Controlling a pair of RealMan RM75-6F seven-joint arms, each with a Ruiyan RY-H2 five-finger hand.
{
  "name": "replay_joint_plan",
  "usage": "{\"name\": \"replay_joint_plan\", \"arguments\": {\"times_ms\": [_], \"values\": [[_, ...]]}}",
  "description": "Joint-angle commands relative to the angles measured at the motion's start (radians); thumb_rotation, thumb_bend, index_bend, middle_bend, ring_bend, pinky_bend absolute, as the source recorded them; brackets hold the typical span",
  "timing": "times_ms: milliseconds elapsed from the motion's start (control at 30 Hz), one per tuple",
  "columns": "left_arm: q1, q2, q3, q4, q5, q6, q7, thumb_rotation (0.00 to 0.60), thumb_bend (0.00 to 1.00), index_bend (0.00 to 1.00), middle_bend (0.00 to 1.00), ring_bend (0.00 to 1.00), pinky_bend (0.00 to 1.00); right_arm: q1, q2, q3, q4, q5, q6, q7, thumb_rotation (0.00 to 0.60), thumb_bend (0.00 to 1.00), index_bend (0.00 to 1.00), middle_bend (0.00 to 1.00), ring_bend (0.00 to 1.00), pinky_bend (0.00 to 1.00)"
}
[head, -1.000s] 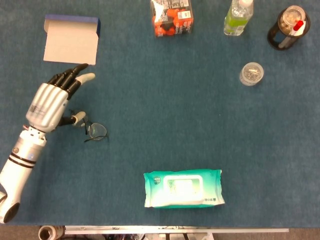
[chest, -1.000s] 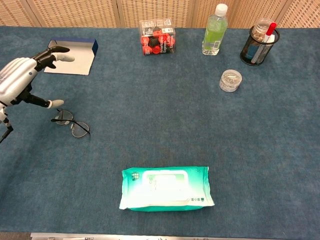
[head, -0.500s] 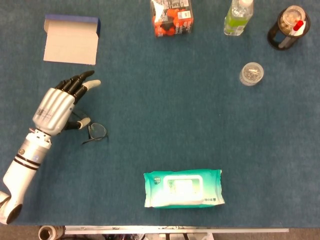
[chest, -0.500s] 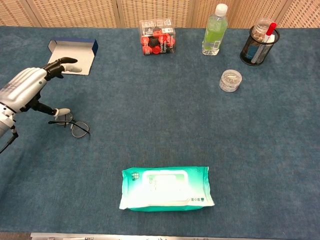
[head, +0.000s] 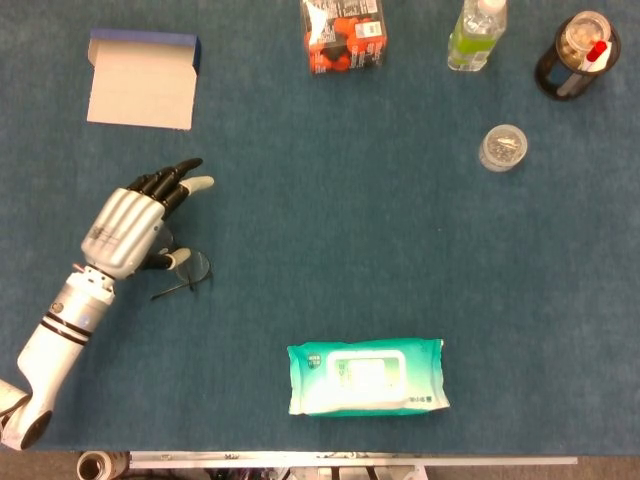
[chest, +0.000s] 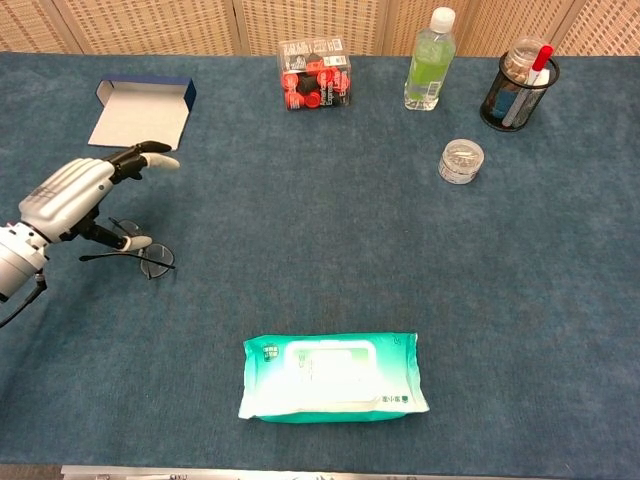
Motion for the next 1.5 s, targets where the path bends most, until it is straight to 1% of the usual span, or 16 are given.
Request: {"name": "replay_joint_plan", "arguments": {"times_ms": [33,233,333,433,567,667,700,767,933,1067,1200,1367,1500], "values": [[-0.002,-0.009,0.005,0.013,-0.001,-0.010,-0.008,0.600,0.05,0.18,0.11,0.17,0.25,0.000,0.001,0.000,0.000,0.000,0.000,0.001,0.600,0.41,0.59,0.40,0.36,0.44],[-0.005,-0.029,0.008,0.044,-0.006,-0.027,-0.022,0.600,0.05,0.18,0.11,0.17,0.25,-0.002,0.002,0.000,-0.001,-0.001,0.004,0.003,0.600,0.41,0.59,0.40,0.36,0.44],[0.001,-0.024,0.008,0.037,0.000,-0.002,-0.026,0.600,0.05,0.18,0.11,0.17,0.25,-0.002,0.002,0.001,-0.001,-0.002,0.005,0.004,0.600,0.41,0.59,0.40,0.36,0.44],[0.015,0.000,0.006,0.002,0.009,0.047,-0.018,0.600,0.05,0.18,0.11,0.17,0.25,-0.002,0.002,0.000,-0.001,-0.002,0.004,0.005,0.600,0.41,0.59,0.40,0.36,0.44],[0.040,0.054,0.005,-0.076,0.021,0.117,0.016,0.600,0.05,0.18,0.10,0.17,0.25,-0.001,0.001,-0.004,-0.002,-0.009,0.003,0.002,0.600,0.41,0.59,0.40,0.36,0.44],[0.062,0.095,0.007,-0.130,0.030,0.165,0.046,0.600,0.05,0.18,0.04,0.17,0.25,-0.002,0.000,-0.007,-0.003,-0.015,0.006,-0.001,0.600,0.41,0.59,0.40,0.36,0.44],[0.069,0.107,0.008,-0.145,0.033,0.178,0.051,0.600,0.05,0.17,0.01,0.17,0.25,-0.003,0.000,-0.007,-0.003,-0.016,0.007,-0.001,0.600,0.41,0.59,0.40,0.36,0.44],[0.083,0.133,0.014,-0.174,0.039,0.200,0.056,0.600,0.05,0.16,0.00,0.17,0.25,-0.004,0.000,-0.008,-0.004,-0.019,0.011,-0.001,0.600,0.41,0.59,0.40,0.36,0.44],[0.116,0.196,0.039,-0.225,0.067,0.246,0.089,0.600,0.04,0.13,0.00,0.16,0.25,-0.007,0.001,-0.010,-0.005,-0.024,0.017,-0.001,0.600,0.41,0.59,0.40,0.36,0.44],[0.126,0.239,0.061,-0.264,0.091,0.248,0.119,0.600,0.04,0.12,0.00,0.16,0.25,-0.007,0.001,-0.011,-0.005,-0.027,0.018,-0.001,0.600,0.41,0.59,0.40,0.36,0.44],[0.128,0.260,0.082,-0.285,0.114,0.233,0.139,0.600,0.03,0.11,0.00,0.15,0.25,-0.008,0.001,-0.010,-0.005,-0.027,0.020,-0.001,0.600,0.41,0.59,0.40,0.36,0.44],[0.116,0.280,0.111,-0.321,0.138,0.193,0.106,0.600,0.03,0.09,0.00,0.14,0.25,-0.007,0.001,-0.009,-0.005,-0.024,0.016,0.000,0.600,0.41,0.59,0.40,0.36,0.44],[0.100,0.290,0.121,-0.358,0.158,0.177,0.062,0.600,0.02,0.09,0.00,0.14,0.25,-0.007,0.002,-0.009,-0.005,-0.023,0.016,0.001,0.600,0.41,0.59,0.40,0.36,0.44]]}}
